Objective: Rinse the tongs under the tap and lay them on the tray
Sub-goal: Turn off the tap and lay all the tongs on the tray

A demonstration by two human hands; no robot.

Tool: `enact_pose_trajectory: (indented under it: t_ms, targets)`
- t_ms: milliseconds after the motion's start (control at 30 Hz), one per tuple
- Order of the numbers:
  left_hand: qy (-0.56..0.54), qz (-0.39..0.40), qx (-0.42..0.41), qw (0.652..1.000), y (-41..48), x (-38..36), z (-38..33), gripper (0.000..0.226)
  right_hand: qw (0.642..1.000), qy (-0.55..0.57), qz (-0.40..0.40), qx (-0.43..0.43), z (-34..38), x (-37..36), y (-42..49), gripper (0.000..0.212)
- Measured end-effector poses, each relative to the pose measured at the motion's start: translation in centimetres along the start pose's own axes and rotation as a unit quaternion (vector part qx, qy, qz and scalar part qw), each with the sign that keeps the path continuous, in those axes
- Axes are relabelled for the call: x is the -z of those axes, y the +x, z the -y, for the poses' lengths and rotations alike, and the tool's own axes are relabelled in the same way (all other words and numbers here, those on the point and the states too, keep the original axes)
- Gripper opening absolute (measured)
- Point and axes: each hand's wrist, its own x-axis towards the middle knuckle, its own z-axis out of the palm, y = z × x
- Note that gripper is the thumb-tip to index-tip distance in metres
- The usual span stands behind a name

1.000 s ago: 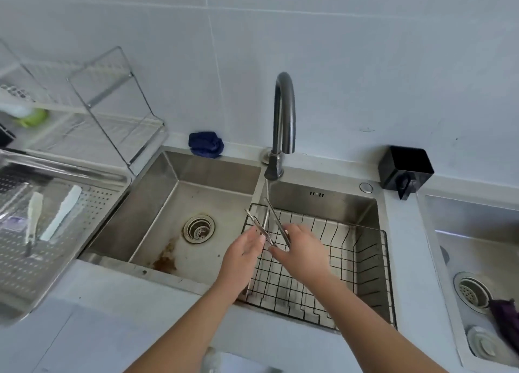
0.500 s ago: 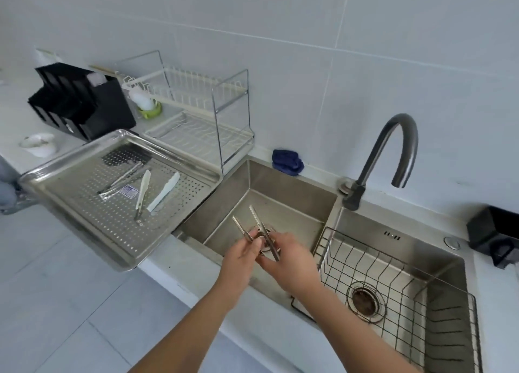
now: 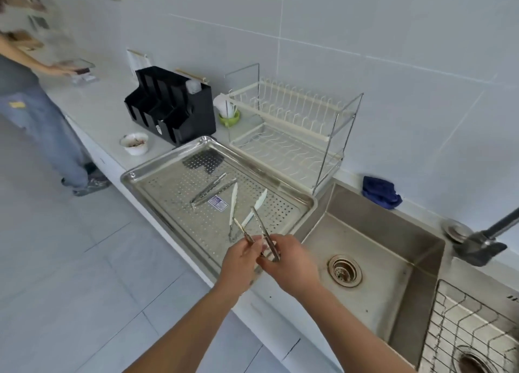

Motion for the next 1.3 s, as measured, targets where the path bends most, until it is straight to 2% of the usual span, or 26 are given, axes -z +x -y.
enact_pose_trajectory:
  t_ms: [133, 233, 333, 533, 733, 833, 900, 1067, 1300]
  targets:
    - [0.05, -0.007, -0.003, 0.999, 3.0, 4.0, 0.1, 0.021, 0.999, -0.03, 0.01, 0.003, 2.3, -2.2, 3.6, 0.056]
    - [0.079, -0.027, 0.001, 0.997, 5.6, 6.4, 0.9, 0.033, 0.998, -0.054, 0.027, -0.002, 2.7, -3.7, 6.8, 0.056]
    - [0.154, -0.056, 0.012, 0.986, 8.5, 8.6, 1.5, 0.041, 0.997, -0.058, 0.052, 0.005, 2.8, -5.0, 10.5, 0.06]
    - [0.376, -0.096, 0.0, 0.922, 13.0, 13.1, 2.5, 0.045, 0.994, -0.063, 0.078, 0.035, 4.0, -7.3, 17.2, 0.057]
    - [0.476, -0.101, -0.039, 0.873, 17.3, 18.5, 3.0, 0.043, 0.99, -0.08, 0.113, 0.026, 6.2, -9.6, 21.9, 0.052]
    - [0.54, -0.079, -0.072, 0.835, 19.9, 21.3, 3.5, 0.041, 0.989, -0.092, 0.119, -0.004, 7.2, -11.2, 23.3, 0.039]
    - [0.569, -0.063, -0.096, 0.814, 21.8, 23.0, 3.8, 0.039, 0.989, -0.09, 0.115, -0.035, 8.0, -12.6, 23.6, 0.041]
    - [0.586, -0.028, -0.183, 0.789, 24.7, 25.6, 4.9, 0.035, 0.984, -0.086, 0.073, -0.138, 10.2, -15.7, 22.3, 0.042]
    - [0.62, 0.063, -0.141, 0.769, 25.2, 26.0, 4.5, 0.042, 0.958, -0.11, 0.024, -0.263, 11.9, -17.9, 20.9, 0.052]
